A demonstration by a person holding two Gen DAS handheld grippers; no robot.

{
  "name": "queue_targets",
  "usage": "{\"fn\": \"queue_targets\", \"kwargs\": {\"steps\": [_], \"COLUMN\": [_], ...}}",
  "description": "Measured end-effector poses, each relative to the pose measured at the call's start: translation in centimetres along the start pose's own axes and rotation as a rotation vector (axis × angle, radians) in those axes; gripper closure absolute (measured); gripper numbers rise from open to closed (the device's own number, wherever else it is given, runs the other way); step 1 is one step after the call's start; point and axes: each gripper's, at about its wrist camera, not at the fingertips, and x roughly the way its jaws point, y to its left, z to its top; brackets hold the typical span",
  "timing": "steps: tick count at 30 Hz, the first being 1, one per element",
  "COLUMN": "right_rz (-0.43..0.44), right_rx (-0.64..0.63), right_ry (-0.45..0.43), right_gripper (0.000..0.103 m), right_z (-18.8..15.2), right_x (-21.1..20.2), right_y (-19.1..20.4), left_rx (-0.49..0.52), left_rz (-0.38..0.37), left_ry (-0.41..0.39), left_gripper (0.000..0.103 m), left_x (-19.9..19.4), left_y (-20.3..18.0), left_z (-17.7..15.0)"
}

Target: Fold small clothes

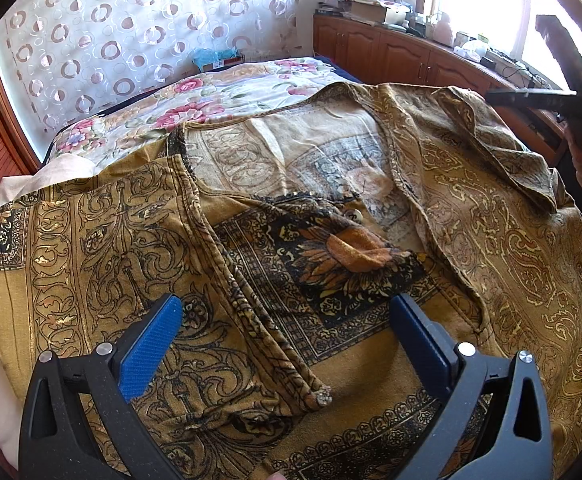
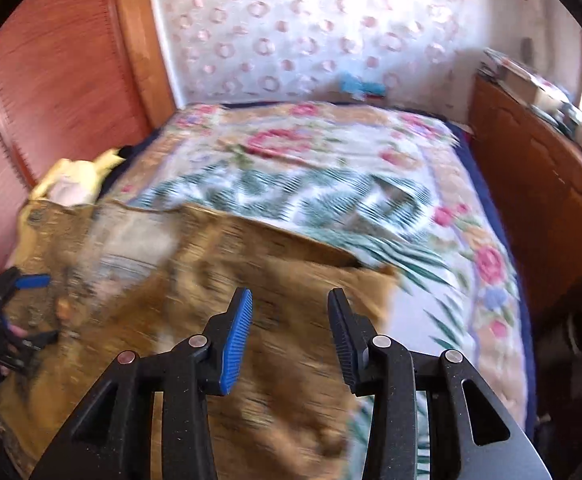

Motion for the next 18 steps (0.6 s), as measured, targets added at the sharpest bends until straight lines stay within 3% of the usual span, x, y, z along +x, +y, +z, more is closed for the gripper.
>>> {"fn": "queue_targets", "kwargs": {"steps": [6, 7, 9, 14, 17, 18], "right_rz": [-0.037, -0.028, 0.009, 0.012, -0.001, -0.017], "right_rx": [0.061, 0.059, 0.021, -0.002, 0.002, -0.002], "right_ry": [0.088, 0.093, 0.077, -0.126, -0.090, -0.065], "right_gripper": [0.062, 0.070, 0.101, 0.101, 0.101, 0.093], "right_z": [0.3, 0.5, 1.3, 2.9, 2.8, 2.5], "right_x": [3.6, 4.0, 4.3, 1.8, 2.5, 2.8], "right_y": [-1.6, -1.5, -0.7, -0.1, -0.1, 0.0], "left_rx": [0.000, 0.000, 0.000, 0.000, 0.000, 0.000], "left_rz": [0.000, 0.000, 0.000, 0.000, 0.000, 0.000], "left_ry": [0.000, 0.000, 0.000, 0.000, 0.000, 0.000], "left_gripper": [0.000, 0.000, 0.000, 0.000, 0.000, 0.000], "left_x": [0.0, 0.0, 0.0, 0.0, 0.0, 0.0], "left_y": [0.0, 0.0, 0.0, 0.0, 0.0, 0.0], "left_z": [0.0, 0.0, 0.0, 0.0, 0.0, 0.0]}}
